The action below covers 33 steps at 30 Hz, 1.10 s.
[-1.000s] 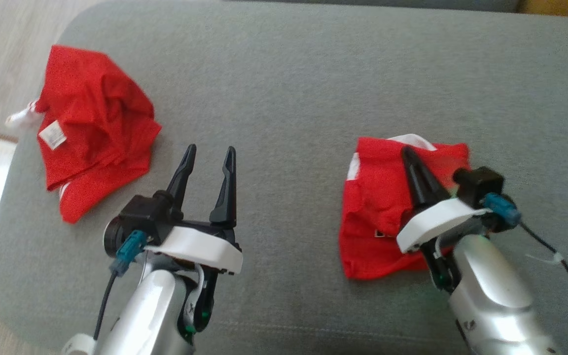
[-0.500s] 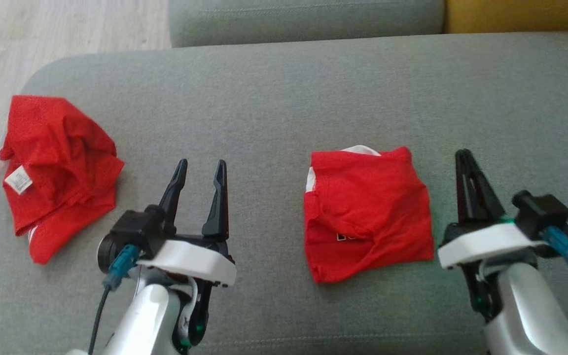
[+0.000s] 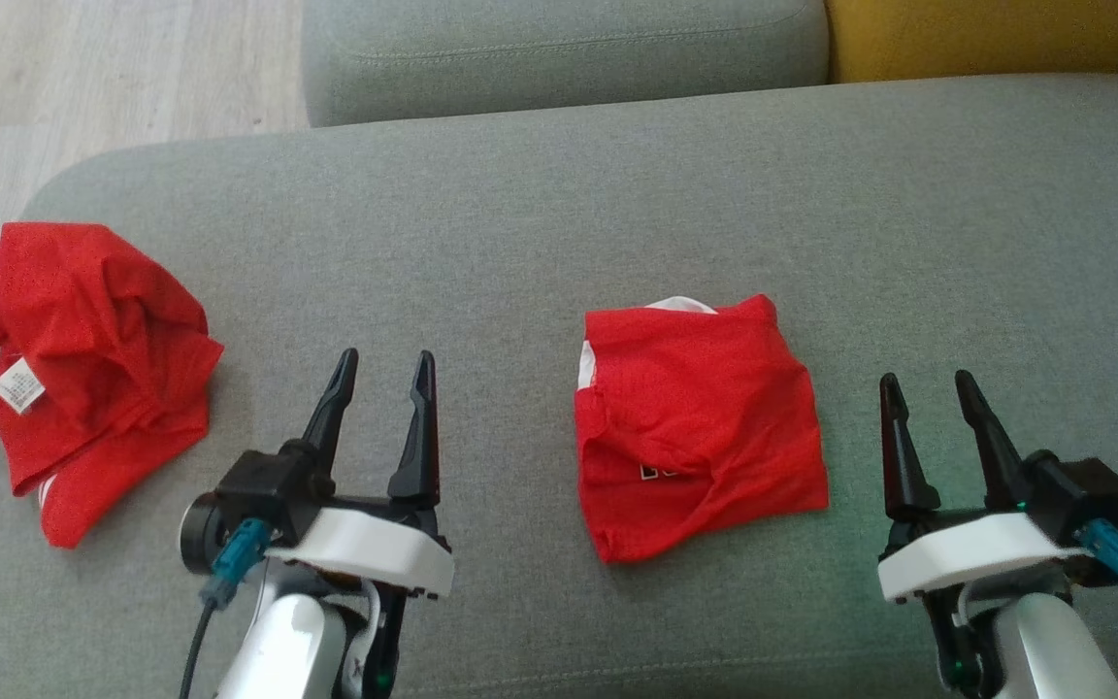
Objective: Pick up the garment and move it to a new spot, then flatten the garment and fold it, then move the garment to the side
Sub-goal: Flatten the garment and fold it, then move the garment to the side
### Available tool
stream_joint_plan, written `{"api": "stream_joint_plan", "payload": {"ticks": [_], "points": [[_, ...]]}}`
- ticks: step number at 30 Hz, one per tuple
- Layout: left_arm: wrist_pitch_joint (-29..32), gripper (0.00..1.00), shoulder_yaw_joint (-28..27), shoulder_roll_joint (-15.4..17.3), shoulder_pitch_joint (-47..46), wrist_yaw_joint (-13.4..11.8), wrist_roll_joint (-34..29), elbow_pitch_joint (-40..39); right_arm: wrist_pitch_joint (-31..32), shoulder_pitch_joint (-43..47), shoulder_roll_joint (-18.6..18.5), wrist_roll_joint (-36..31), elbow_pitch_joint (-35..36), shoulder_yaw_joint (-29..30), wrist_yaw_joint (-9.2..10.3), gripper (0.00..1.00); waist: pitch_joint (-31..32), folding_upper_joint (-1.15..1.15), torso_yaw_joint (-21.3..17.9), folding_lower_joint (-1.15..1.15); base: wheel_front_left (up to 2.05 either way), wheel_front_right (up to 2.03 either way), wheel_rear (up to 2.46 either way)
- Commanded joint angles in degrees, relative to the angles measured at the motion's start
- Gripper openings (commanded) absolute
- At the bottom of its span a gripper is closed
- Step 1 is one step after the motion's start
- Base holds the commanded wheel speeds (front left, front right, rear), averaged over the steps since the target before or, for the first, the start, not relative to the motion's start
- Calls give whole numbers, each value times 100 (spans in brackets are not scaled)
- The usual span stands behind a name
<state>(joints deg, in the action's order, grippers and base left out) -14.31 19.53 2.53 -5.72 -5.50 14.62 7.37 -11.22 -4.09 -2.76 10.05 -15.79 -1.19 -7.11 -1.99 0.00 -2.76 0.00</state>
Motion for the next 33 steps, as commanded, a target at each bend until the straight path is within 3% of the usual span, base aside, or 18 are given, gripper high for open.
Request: {"api": "stream_joint_plan", "payload": {"ticks": [1,11,20,28,29,30,31,33], "points": [[-69,100,-219,34,-152,9,-53,-231,25,-164,-11,17,211,-121,-37,100,-10,0,7,0,0,0,0],[-69,100,-83,34,-261,61,-66,-202,544,-407,-11,405,-162,-224,-37,100,-334,0,178,0,0,0,0],[-69,100,40,34,-556,132,-98,-58,945,-1072,-11,1148,-1197,-383,-37,100,-835,0,558,0,0,0,0],[-69,100,30,34,-709,139,-131,-51,933,-1573,-11,1075,-1981,-545,-37,100,-1119,0,764,0,0,0,0],[-69,100,25,34,-724,138,-136,-57,924,-1621,-11,1028,-2053,-586,-37,95,-1149,0,769,0,0,0,0],[-69,100,20,34,-739,136,-141,-65,905,-1669,-11,949,-2115,-630,-37,22,-1176,0,770,0,0,0,0],[-69,100,14,34,-749,135,-146,-69,862,-1713,-11,848,-2164,-669,-37,0,-1191,0,767,0,0,0,0],[-69,100,-3,34,-761,130,-160,-69,745,-1785,-11,638,-2235,-715,-37,0,-1205,0,735,0,0,0,0]]}}
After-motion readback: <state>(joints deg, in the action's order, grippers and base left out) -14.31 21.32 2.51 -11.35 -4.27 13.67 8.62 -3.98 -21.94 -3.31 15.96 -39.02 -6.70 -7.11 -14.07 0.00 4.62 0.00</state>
